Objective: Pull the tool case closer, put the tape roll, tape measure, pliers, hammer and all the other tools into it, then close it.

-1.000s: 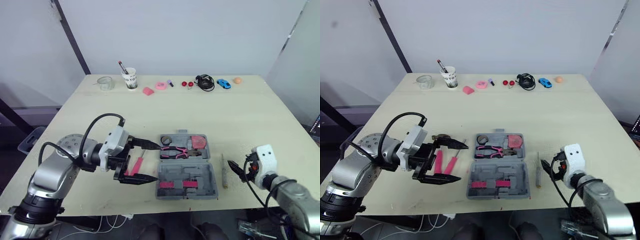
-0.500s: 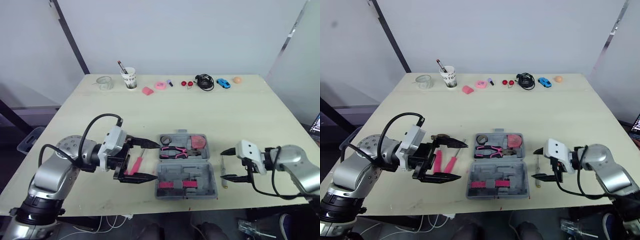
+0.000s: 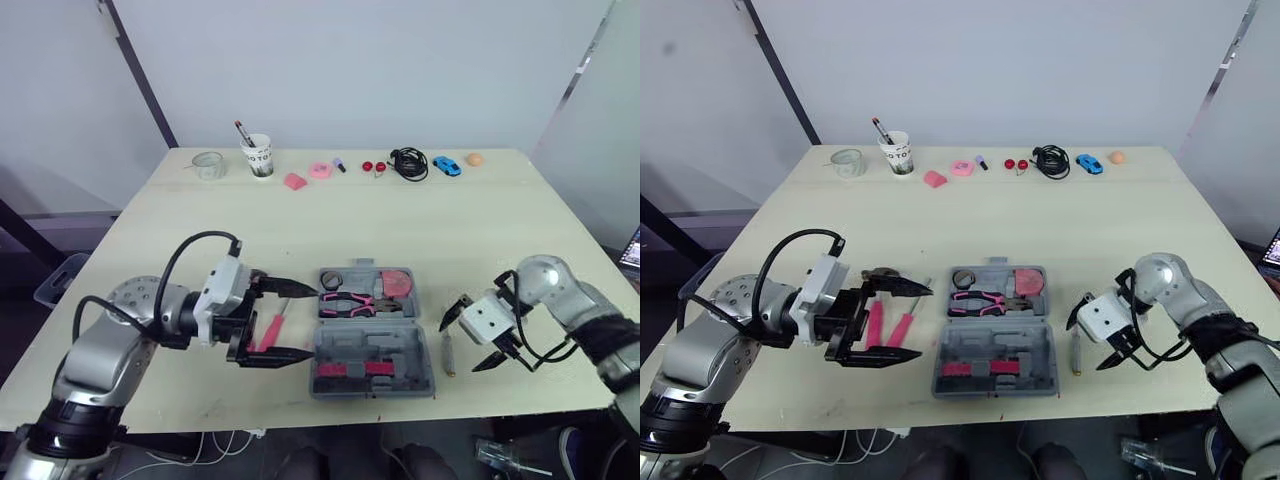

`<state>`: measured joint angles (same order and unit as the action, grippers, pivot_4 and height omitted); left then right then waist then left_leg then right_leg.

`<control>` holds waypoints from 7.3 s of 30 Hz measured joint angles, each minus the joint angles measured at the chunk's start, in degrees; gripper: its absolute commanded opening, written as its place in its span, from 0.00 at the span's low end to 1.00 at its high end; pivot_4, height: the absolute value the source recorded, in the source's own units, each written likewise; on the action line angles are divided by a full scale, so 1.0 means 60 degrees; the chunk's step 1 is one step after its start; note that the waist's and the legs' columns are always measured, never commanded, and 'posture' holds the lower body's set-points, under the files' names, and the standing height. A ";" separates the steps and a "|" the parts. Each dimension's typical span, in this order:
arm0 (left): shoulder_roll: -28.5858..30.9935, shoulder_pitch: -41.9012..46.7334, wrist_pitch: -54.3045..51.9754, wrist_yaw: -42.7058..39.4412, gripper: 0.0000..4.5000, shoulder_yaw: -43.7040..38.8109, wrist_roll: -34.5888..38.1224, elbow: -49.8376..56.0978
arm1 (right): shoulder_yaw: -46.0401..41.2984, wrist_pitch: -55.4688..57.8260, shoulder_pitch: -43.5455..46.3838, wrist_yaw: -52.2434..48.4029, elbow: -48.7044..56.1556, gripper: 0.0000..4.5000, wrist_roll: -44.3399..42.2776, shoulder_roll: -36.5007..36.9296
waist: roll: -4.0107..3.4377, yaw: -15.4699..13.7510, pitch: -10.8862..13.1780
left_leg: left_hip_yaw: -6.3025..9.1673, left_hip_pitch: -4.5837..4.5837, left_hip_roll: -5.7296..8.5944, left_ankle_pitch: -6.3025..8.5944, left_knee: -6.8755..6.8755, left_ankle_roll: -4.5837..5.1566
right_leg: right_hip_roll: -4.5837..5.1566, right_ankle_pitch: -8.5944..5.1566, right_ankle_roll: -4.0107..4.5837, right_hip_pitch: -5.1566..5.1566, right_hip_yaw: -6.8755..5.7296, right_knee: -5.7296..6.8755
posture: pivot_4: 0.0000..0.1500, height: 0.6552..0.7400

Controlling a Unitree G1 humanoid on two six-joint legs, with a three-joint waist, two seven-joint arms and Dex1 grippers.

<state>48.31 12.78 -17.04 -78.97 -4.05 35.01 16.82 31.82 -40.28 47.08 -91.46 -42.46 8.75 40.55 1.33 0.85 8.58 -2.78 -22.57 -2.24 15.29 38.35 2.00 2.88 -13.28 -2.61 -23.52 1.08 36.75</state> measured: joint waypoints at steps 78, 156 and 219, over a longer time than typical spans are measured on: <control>-0.0429 0.0159 -0.0050 0.0355 1.00 0.0380 0.0115 0.0359 | -0.7254 2.1909 -0.3707 1.1439 0.9358 0.98 -0.1033 -0.4572 | -0.0011 -0.0042 0.0011 | 0.0027 -0.0029 0.0018 -0.0001 -0.0004 -0.0003 | 0.0000 0.0019 -0.0037 0.0000 0.0003 -0.0007 | 1.00 1.00; 0.0553 -0.0870 0.0235 -0.0621 1.00 -0.0875 0.0000 -0.1607 | -0.0525 1.4592 -0.2769 0.6871 1.1057 0.01 -0.2974 -0.0503 | 0.0010 -0.0033 0.0012 | 0.0037 -0.0029 0.0000 0.0000 0.0000 -0.0002 | -0.0003 -0.0002 -0.0002 -0.0016 0.0013 -0.0004 | 1.00 1.00; 0.0338 -0.1039 0.1313 -0.1145 1.00 -0.1087 -0.0562 -0.2544 | 0.0642 1.2282 -0.1993 0.6452 0.7610 0.01 -0.0700 -0.2851 | 0.0017 -0.0014 0.0008 | 0.0020 -0.0032 0.0001 -0.0001 -0.0001 -0.0003 | -0.0002 0.0000 -0.0001 -0.0019 -0.0005 0.0004 | 1.00 1.00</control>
<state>50.34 6.54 -9.16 -85.84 -10.57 31.64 1.55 35.68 33.41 35.12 -52.75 3.20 4.55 23.44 1.44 0.76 8.63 -2.66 -22.76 -2.23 15.28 38.34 1.98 2.87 -13.28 -2.61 -23.64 1.05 36.77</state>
